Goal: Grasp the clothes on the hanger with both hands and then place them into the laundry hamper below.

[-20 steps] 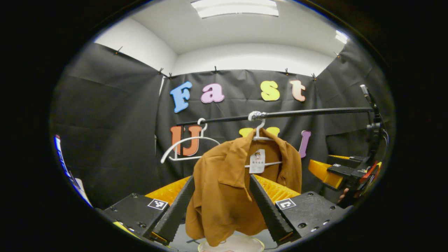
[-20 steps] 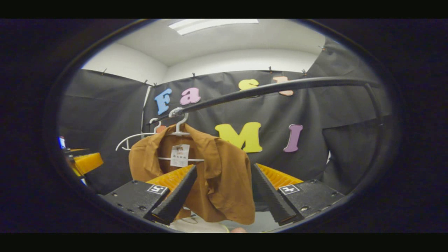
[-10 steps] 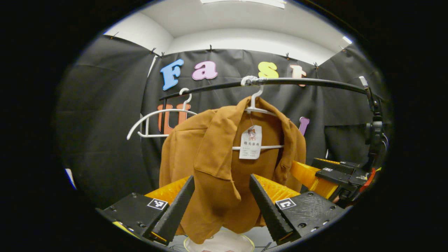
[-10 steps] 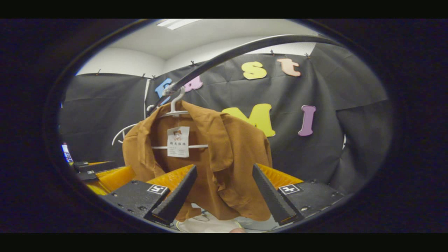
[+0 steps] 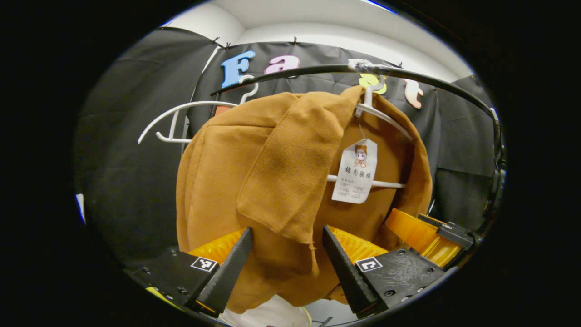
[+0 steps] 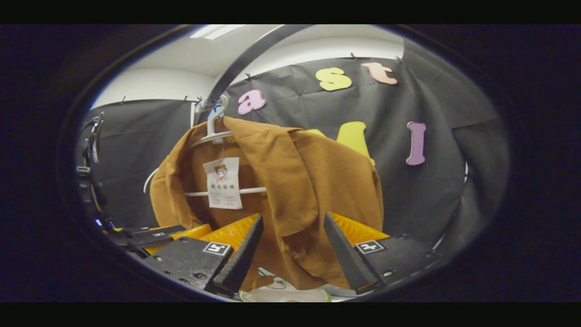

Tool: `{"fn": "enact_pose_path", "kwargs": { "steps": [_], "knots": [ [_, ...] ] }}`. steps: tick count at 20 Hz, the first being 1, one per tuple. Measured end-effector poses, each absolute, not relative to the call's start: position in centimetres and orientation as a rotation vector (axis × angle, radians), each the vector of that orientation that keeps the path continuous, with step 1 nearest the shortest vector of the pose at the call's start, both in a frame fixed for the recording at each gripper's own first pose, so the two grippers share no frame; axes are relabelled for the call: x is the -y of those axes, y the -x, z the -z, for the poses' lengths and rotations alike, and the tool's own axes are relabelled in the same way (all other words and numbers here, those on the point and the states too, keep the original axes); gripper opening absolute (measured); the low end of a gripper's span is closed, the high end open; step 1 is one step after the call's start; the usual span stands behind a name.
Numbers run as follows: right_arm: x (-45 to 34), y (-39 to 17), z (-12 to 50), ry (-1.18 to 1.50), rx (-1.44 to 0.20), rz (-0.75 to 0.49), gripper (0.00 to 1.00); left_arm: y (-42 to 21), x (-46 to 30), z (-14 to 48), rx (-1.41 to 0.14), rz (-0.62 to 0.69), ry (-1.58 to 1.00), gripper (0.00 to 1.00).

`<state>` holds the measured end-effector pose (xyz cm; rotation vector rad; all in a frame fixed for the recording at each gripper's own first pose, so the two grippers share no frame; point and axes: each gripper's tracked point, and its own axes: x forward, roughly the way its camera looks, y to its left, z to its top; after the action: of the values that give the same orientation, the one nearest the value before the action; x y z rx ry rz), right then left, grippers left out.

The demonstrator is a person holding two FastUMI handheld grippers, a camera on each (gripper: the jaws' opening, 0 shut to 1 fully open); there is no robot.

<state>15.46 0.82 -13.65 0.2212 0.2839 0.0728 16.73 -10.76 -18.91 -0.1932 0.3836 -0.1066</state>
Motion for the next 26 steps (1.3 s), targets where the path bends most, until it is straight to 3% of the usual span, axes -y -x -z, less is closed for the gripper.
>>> {"fn": "enact_pose_path", "kwargs": {
  "steps": [2,4,5,6,7,8,11,13,15,16,17,18,20,21,26],
  "knots": [
    [-1.2,-16.1,14.2,-0.257,-0.293,-0.091,0.78,-17.3,10.8,18.8,-0.378,0.098,0.216,1.00],
    [-1.1,-16.5,14.7,-0.301,-0.309,-0.089,0.75,-18.0,10.6,18.7,-0.373,0.089,0.229,0.88],
    [-1.0,-16.8,14.9,-0.319,-0.312,-0.095,0.64,-18.2,10.3,18.9,-0.371,0.079,0.230,0.82],
    [-0.9,-17.0,15.2,-0.335,-0.316,-0.092,0.64,-18.5,10.2,18.7,-0.374,0.083,0.235,0.85],
    [-0.6,-17.1,15.3,-0.348,-0.314,-0.090,0.55,-18.8,10.2,18.8,-0.375,0.091,0.242,0.62],
    [-0.4,-17.1,15.2,-0.366,-0.309,-0.092,0.48,-18.8,10.2,18.4,-0.367,0.098,0.246,0.49],
    [0.7,-16.8,14.8,-0.422,-0.292,-0.087,0.19,-18.5,9.2,17.7,-0.338,0.086,0.234,0.25],
    [1.6,-16.6,14.2,-0.468,-0.272,-0.088,0.13,-18.0,9.3,17.0,-0.333,0.098,0.252,0.09],
    [2.9,-16.8,13.8,-0.518,-0.259,-0.075,0.05,-18.1,9.0,16.9,-0.340,0.109,0.280,0.07],
    [3.8,-16.9,13.6,-0.548,-0.251,-0.059,0.05,-17.9,8.5,16.5,-0.341,0.095,0.293,0.12],
    [4.6,-16.9,13.2,-0.585,-0.242,-0.045,0.12,-18.0,7.9,16.1,-0.339,0.088,0.305,0.01],
    [5.3,-17.0,12.9,-0.622,-0.238,-0.037,0.05,-18.0,7.3,15.7,-0.339,0.087,0.311,0.01],
    [6.2,-17.4,12.6,-0.683,-0.235,-0.030,0.07,-17.7,5.7,14.1,-0.312,0.070,0.311,0.07],
    [6.8,-17.5,12.3,-0.707,-0.224,-0.022,0.05,-17.8,4.8,13.4,-0.296,0.062,0.311,0.01],
    [8.3,-18.3,10.5,-0.758,-0.184,-0.014,0.07,-18.3,2.4,11.3,-0.263,0.038,0.327,0.01]
  ]
}}
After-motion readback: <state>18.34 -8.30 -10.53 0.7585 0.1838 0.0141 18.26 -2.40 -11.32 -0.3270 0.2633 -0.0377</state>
